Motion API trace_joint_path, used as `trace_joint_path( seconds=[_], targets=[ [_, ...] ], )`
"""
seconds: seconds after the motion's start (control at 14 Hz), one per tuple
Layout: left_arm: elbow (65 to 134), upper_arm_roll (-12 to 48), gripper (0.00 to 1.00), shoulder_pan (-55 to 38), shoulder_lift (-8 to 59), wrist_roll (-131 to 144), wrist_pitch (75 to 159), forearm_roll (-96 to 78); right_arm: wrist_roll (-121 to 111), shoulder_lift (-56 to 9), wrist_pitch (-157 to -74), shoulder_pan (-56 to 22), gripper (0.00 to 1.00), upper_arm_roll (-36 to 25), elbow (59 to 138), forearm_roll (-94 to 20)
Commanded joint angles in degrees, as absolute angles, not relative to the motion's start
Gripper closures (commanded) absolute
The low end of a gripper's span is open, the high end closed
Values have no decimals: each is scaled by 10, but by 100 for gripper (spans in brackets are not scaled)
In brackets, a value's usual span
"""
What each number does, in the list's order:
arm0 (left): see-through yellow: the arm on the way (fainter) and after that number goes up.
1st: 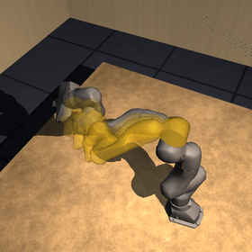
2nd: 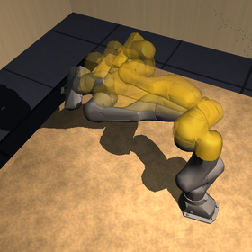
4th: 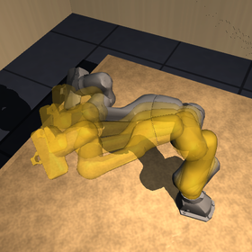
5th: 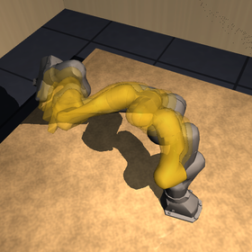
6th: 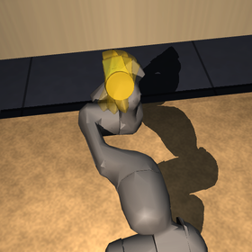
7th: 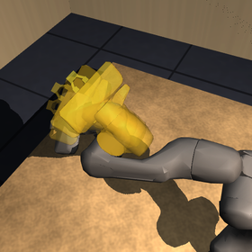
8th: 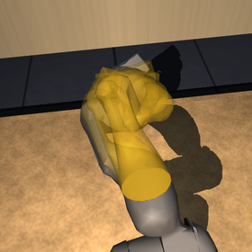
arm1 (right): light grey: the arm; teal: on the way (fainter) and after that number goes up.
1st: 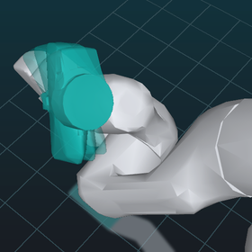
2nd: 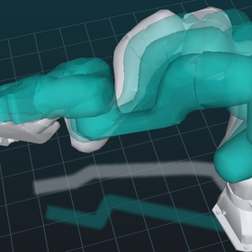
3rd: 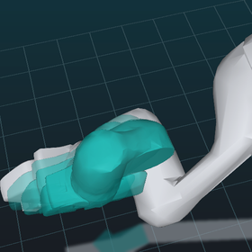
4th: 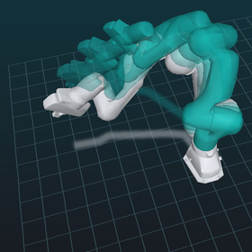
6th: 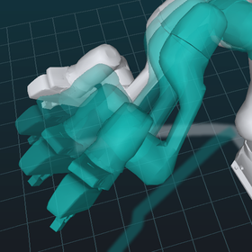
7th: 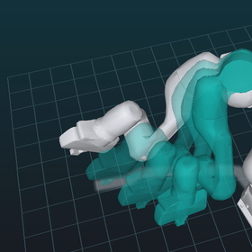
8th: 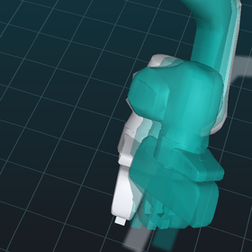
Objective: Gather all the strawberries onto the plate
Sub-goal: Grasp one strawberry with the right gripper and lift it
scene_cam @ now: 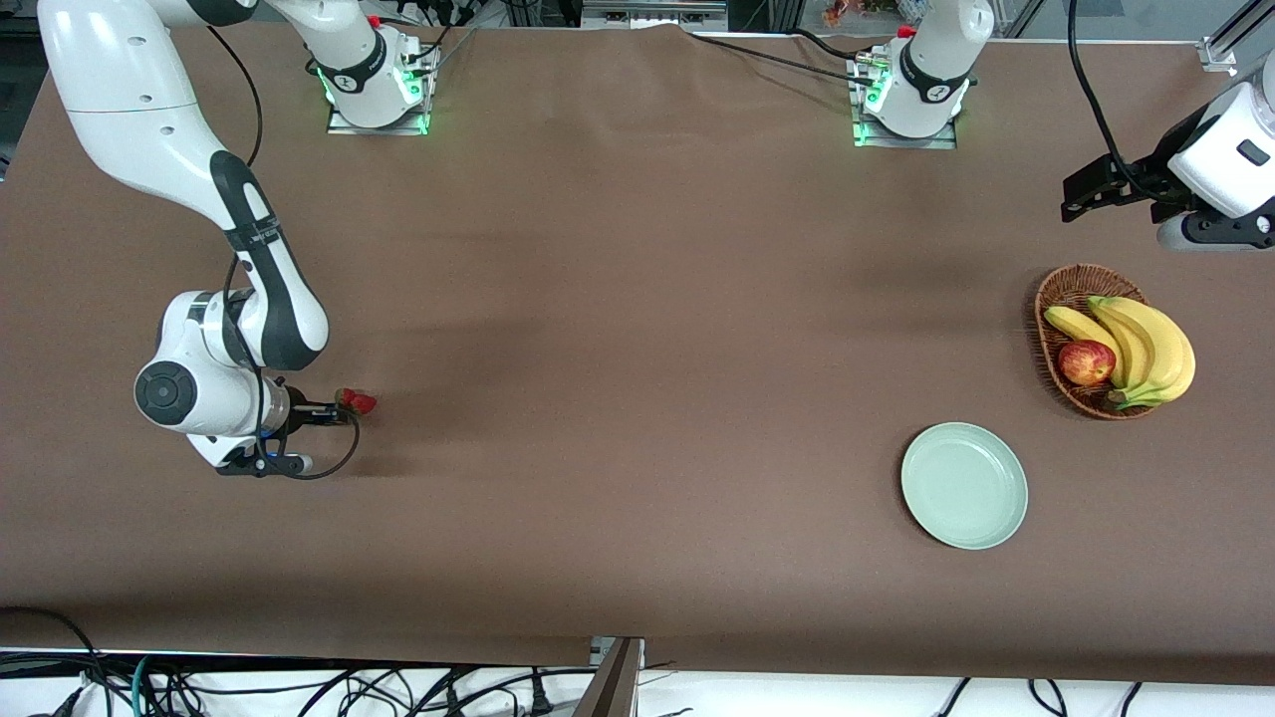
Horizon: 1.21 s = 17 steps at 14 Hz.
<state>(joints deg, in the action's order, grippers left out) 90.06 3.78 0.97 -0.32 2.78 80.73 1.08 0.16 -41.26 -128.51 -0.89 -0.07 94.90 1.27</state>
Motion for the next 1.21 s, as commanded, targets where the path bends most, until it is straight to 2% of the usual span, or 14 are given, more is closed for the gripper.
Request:
trace_joint_path(
  seconds=[0.0, 0.07, 0.14, 0.36, 0.5, 0.64, 0.85, 1.14],
  targets=[
    [885, 40, 0, 14, 1, 24, 795, 1, 12, -406, -1290, -10, 65, 3, 959, 22],
    [885, 40, 0, 14, 1, 24, 795, 1, 11, -404, -1290, -10, 71, 3, 957, 22],
    [885, 40, 0, 14, 1, 24, 795, 1, 11, -403, -1290, -10, 74, 3, 955, 22],
    [885, 40, 0, 14, 1, 25, 795, 1, 5, -395, -1272, -10, 75, 7, 934, 18],
    [885, 40, 0, 14, 0, 24, 795, 1, 11, -395, -1205, -24, 74, 31, 875, 14],
    [885, 40, 0, 14, 1, 25, 795, 1, 65, -395, -1178, -74, 75, 33, 839, 15],
    [885, 39, 0, 15, 0, 24, 795, 1, 218, -404, -1191, -168, 74, 33, 823, 14],
    [885, 40, 0, 14, 1, 24, 795, 1, 462, -421, -1296, -298, 74, 33, 817, 11]
  ],
)
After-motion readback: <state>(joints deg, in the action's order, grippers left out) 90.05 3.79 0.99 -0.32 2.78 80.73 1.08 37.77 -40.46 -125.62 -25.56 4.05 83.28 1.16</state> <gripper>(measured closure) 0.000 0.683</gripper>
